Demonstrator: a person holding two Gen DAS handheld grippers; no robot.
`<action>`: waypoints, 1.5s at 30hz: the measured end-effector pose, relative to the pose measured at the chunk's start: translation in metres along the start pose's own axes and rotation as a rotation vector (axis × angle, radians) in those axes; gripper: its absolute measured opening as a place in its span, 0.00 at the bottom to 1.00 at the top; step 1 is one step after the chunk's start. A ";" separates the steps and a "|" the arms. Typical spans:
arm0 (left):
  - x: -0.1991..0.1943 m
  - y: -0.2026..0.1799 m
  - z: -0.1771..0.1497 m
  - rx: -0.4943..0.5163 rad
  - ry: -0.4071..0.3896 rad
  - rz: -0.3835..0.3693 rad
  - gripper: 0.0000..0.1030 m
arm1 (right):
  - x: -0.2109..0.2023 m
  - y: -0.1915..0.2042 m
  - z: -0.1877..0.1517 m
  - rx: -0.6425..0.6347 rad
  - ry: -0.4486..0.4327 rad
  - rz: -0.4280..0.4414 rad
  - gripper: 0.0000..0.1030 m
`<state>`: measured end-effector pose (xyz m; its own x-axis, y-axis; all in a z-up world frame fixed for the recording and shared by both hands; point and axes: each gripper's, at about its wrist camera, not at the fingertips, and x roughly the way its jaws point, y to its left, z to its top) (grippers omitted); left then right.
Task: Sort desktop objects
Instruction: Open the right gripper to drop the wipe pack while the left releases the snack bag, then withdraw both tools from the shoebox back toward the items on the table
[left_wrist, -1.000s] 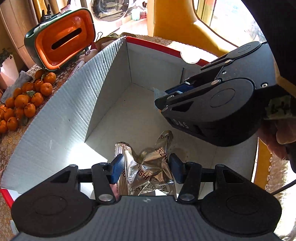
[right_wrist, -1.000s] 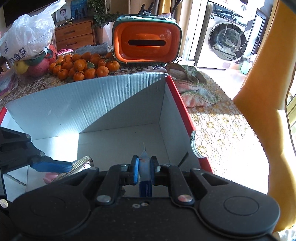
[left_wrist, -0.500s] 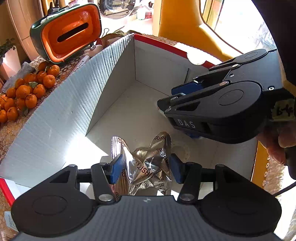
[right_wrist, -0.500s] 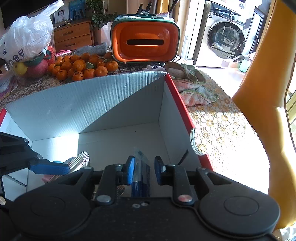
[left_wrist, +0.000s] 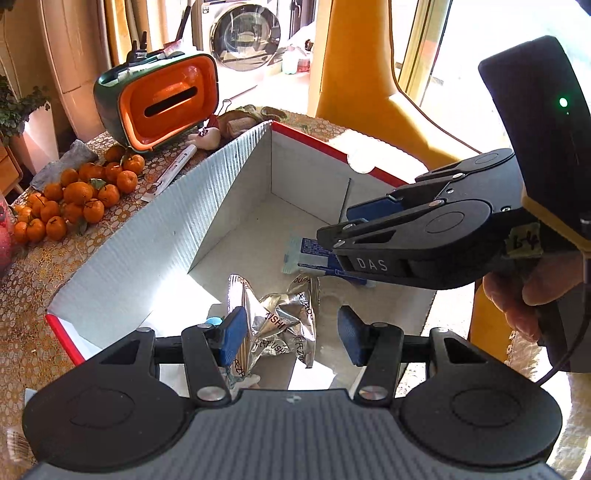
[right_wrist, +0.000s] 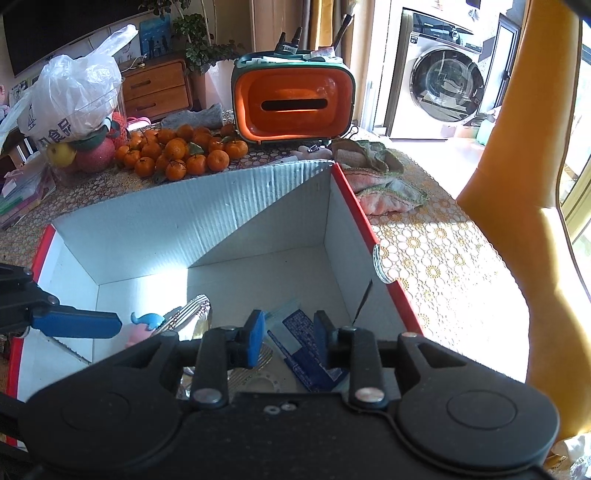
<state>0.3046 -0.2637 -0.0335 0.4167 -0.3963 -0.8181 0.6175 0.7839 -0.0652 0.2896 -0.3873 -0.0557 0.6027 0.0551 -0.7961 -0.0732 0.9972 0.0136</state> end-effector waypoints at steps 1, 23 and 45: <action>-0.007 -0.001 -0.003 -0.004 -0.011 -0.002 0.51 | -0.004 0.001 -0.001 0.002 -0.004 0.003 0.28; -0.125 -0.006 -0.077 -0.094 -0.191 0.034 0.51 | -0.081 0.057 -0.036 -0.033 -0.093 0.125 0.32; -0.234 0.032 -0.184 -0.264 -0.339 0.172 0.51 | -0.138 0.167 -0.075 -0.186 -0.193 0.298 0.44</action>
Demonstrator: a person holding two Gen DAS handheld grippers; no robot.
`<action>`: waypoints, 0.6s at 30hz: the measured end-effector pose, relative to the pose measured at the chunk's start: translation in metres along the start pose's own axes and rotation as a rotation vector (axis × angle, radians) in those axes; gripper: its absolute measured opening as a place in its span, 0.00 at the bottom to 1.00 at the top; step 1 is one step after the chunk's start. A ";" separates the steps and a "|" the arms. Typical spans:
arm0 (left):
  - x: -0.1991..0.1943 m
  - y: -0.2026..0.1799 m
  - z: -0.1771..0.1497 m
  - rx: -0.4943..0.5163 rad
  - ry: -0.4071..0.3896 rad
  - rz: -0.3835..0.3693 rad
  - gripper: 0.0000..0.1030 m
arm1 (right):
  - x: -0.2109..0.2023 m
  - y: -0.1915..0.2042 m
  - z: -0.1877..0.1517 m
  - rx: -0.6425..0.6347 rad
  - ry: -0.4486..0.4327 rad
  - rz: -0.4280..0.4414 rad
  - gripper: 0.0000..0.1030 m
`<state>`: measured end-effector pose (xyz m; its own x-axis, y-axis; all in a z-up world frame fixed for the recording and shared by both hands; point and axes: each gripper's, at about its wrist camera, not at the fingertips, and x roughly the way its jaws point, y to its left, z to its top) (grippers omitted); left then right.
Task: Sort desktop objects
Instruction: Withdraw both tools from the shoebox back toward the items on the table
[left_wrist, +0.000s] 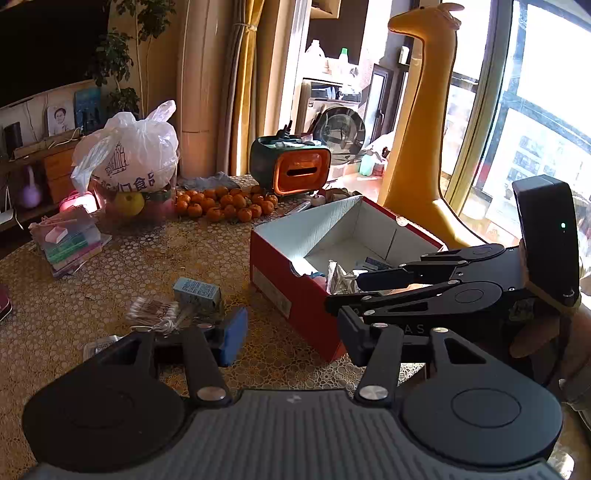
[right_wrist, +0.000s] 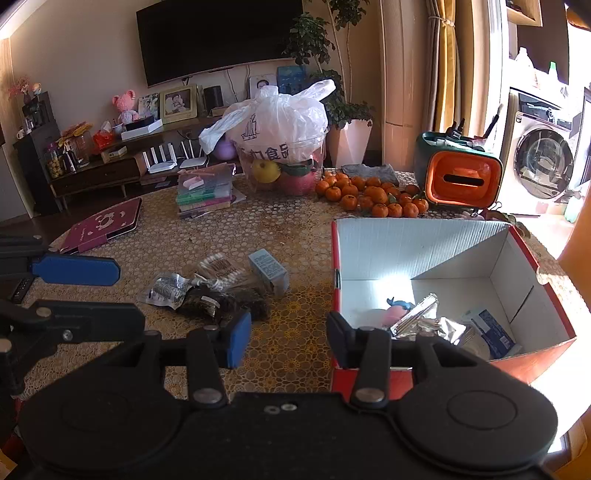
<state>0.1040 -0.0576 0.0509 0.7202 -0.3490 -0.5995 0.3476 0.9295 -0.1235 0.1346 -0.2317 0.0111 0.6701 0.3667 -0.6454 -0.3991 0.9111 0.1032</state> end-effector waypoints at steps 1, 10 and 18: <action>-0.003 0.004 -0.002 -0.009 -0.003 0.007 0.51 | 0.001 0.005 0.000 -0.003 0.002 0.004 0.44; -0.030 0.045 -0.025 -0.068 -0.034 0.066 0.51 | 0.004 0.046 -0.004 -0.027 -0.003 0.034 0.46; -0.047 0.074 -0.044 -0.112 -0.054 0.113 0.57 | 0.013 0.084 -0.007 -0.068 -0.006 0.069 0.52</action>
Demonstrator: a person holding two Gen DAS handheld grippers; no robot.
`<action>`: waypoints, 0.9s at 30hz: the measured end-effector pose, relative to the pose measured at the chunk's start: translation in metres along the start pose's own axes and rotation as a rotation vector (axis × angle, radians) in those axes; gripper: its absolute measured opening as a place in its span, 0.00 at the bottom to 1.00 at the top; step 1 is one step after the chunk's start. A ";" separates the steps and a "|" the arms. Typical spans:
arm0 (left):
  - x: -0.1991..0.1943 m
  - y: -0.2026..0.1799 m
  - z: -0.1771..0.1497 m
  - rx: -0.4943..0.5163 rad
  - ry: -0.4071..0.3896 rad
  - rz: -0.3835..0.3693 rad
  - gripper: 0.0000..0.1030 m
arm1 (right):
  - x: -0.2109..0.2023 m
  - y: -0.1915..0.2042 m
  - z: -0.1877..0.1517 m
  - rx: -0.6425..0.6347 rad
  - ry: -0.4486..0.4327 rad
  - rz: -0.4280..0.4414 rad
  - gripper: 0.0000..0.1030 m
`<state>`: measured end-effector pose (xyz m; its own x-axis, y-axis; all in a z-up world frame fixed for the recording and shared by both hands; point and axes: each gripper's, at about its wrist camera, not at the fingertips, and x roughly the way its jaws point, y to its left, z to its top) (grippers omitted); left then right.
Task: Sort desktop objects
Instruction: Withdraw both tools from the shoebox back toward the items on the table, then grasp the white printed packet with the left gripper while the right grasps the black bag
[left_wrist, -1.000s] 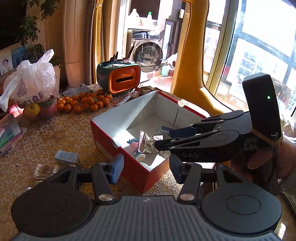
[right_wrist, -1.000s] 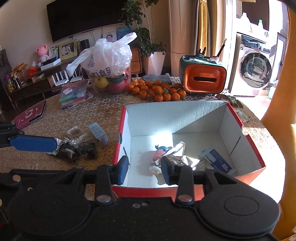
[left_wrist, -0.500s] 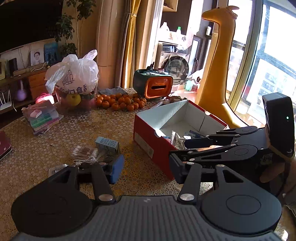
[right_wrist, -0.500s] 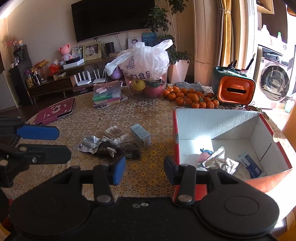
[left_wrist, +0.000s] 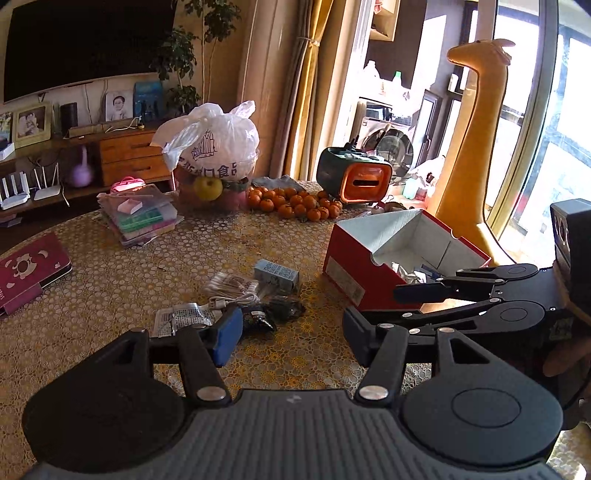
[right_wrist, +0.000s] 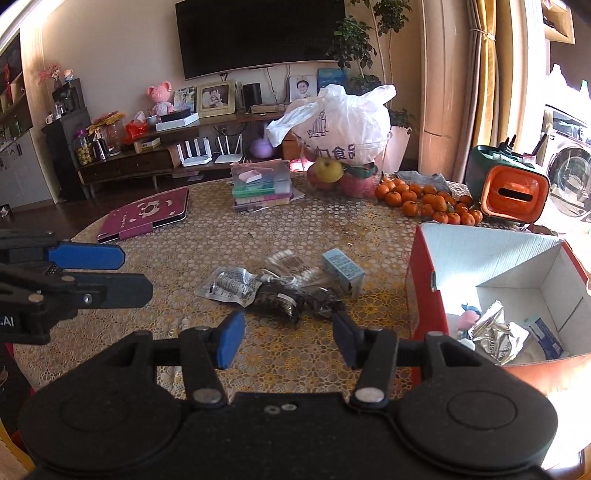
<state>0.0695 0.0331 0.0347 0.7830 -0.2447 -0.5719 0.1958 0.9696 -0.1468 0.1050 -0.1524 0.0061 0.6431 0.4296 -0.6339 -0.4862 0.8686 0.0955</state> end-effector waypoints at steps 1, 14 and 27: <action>0.000 0.003 -0.002 -0.005 0.000 0.005 0.57 | 0.002 0.003 0.000 -0.005 0.002 0.004 0.53; 0.003 0.052 -0.028 -0.055 -0.003 0.088 0.75 | 0.033 0.034 -0.005 -0.040 0.025 0.022 0.63; 0.025 0.093 -0.043 -0.079 -0.027 0.145 0.96 | 0.065 0.038 -0.007 -0.004 -0.006 0.070 0.74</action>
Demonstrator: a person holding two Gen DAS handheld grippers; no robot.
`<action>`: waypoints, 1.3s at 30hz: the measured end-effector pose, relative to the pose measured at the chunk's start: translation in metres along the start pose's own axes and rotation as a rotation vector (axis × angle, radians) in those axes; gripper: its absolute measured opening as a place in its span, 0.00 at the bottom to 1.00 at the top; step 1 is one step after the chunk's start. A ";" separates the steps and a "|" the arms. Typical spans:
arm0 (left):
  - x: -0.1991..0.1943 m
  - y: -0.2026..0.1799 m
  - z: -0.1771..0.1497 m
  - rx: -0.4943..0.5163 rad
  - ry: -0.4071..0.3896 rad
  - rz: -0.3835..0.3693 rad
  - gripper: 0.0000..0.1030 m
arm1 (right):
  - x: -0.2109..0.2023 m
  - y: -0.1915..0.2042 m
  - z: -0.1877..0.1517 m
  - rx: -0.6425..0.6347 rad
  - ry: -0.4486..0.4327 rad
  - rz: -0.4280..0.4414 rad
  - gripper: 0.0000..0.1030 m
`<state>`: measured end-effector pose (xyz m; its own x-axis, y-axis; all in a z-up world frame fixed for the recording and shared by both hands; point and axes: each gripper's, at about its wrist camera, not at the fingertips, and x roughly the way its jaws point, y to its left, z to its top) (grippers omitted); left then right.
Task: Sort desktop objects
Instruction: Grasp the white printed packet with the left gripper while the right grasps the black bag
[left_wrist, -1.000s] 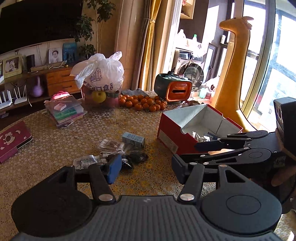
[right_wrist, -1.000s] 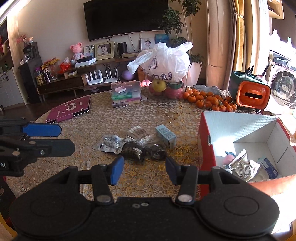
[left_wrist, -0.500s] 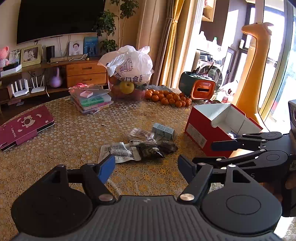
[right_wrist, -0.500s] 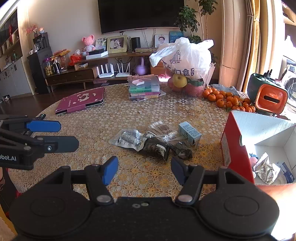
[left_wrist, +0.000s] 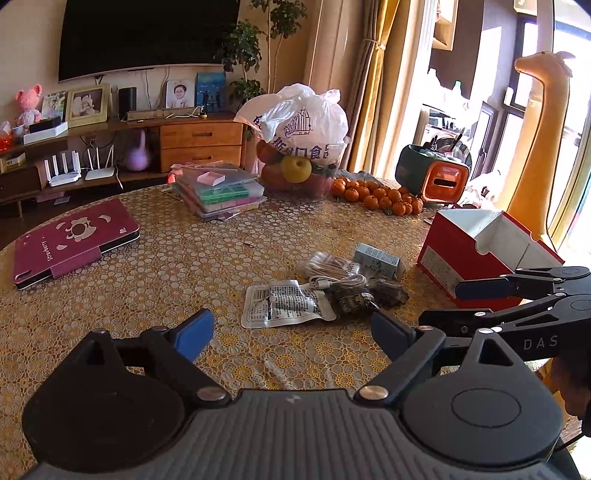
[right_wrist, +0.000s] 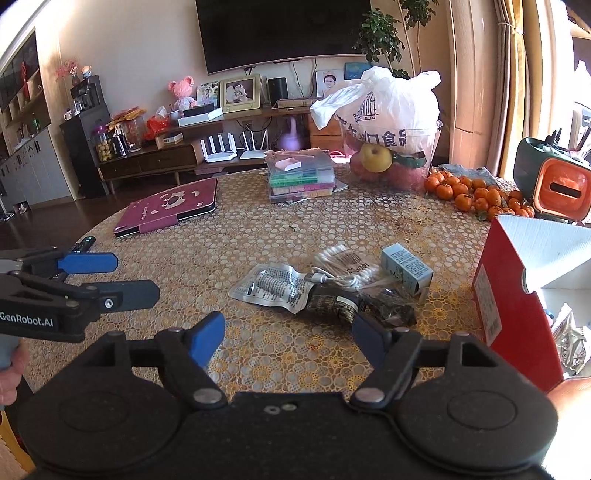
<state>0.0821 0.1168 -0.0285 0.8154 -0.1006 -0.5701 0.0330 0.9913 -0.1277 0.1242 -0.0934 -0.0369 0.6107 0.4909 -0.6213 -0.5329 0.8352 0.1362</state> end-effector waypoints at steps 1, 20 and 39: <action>0.003 0.002 -0.001 -0.003 -0.002 0.003 0.99 | 0.002 0.000 0.000 -0.001 0.001 -0.002 0.75; 0.060 0.024 -0.003 -0.013 0.042 0.058 1.00 | 0.045 -0.013 -0.005 -0.005 0.021 -0.045 0.76; 0.119 0.027 -0.002 -0.057 0.079 0.032 1.00 | 0.083 -0.046 -0.001 0.048 0.019 -0.131 0.76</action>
<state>0.1790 0.1316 -0.1019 0.7676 -0.0775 -0.6362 -0.0270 0.9879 -0.1529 0.1986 -0.0911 -0.0956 0.6618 0.3726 -0.6505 -0.4207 0.9028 0.0891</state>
